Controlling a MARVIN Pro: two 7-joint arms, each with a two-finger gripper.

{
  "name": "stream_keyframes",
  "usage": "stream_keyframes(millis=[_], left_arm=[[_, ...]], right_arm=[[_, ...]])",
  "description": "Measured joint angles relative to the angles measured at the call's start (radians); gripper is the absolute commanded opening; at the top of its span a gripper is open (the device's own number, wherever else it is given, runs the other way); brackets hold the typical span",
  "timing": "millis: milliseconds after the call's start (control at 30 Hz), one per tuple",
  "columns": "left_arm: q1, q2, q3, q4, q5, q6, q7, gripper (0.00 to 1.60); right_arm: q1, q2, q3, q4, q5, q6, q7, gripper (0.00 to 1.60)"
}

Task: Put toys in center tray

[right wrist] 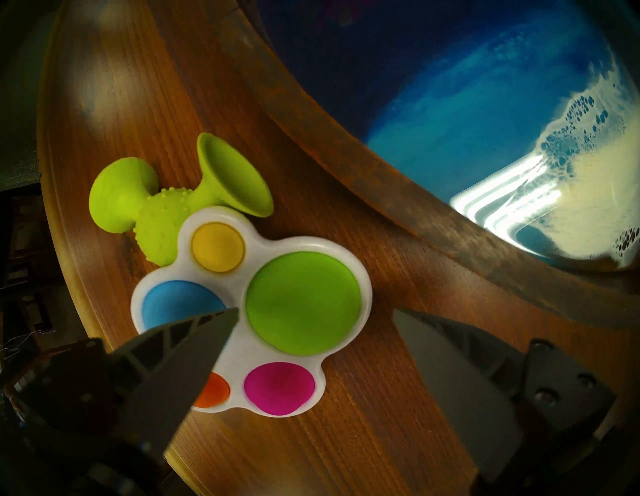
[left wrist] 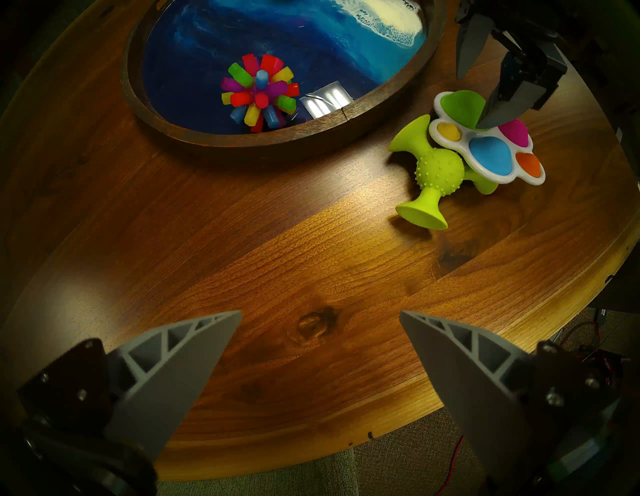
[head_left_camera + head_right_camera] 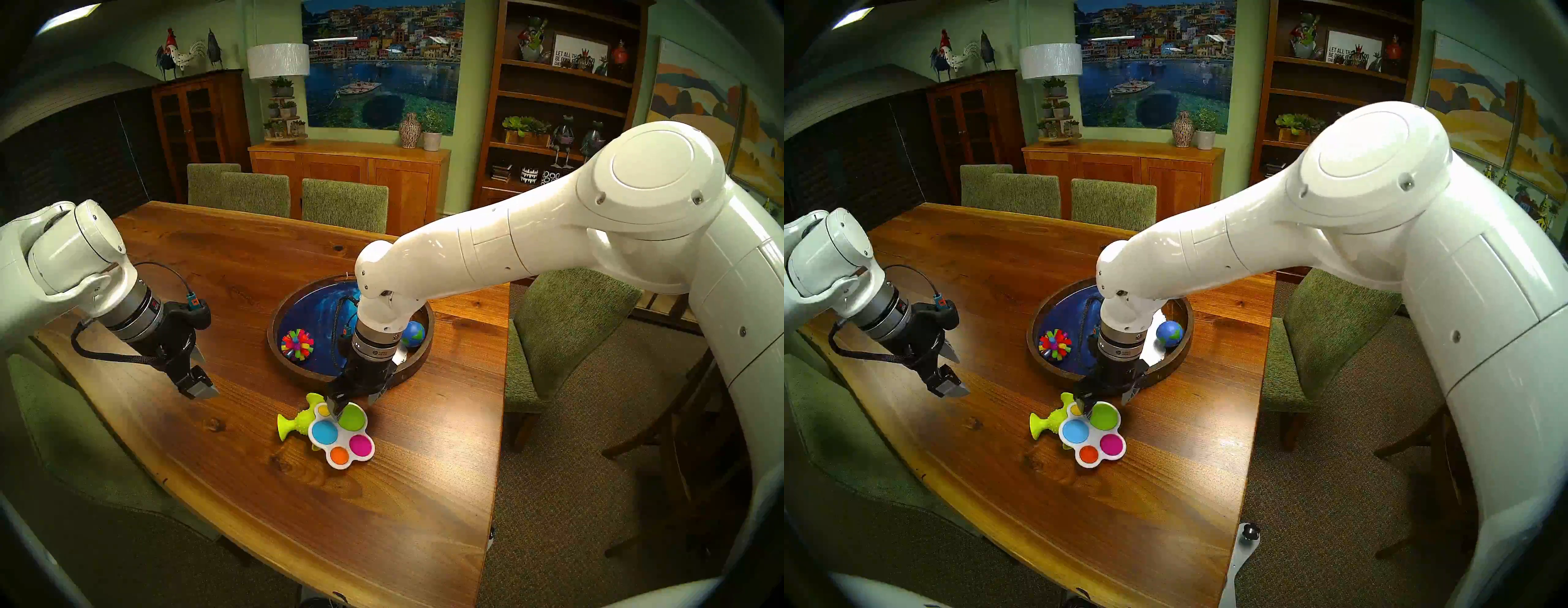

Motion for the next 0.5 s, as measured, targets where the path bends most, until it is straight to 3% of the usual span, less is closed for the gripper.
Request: stream_keyframes(millis=[33, 500], left_arm=[[0.000, 0.000, 0.000, 0.000, 0.000, 0.000, 0.000, 1.60], [0.000, 0.000, 0.000, 0.000, 0.000, 0.000, 0.000, 1.60]], right_arm=[[-0.001, 0.000, 0.000, 0.001, 0.000, 0.000, 0.000, 0.00], [0.012, 0.005, -0.006, -0.024, 0.029, 0.004, -0.025, 0.00]])
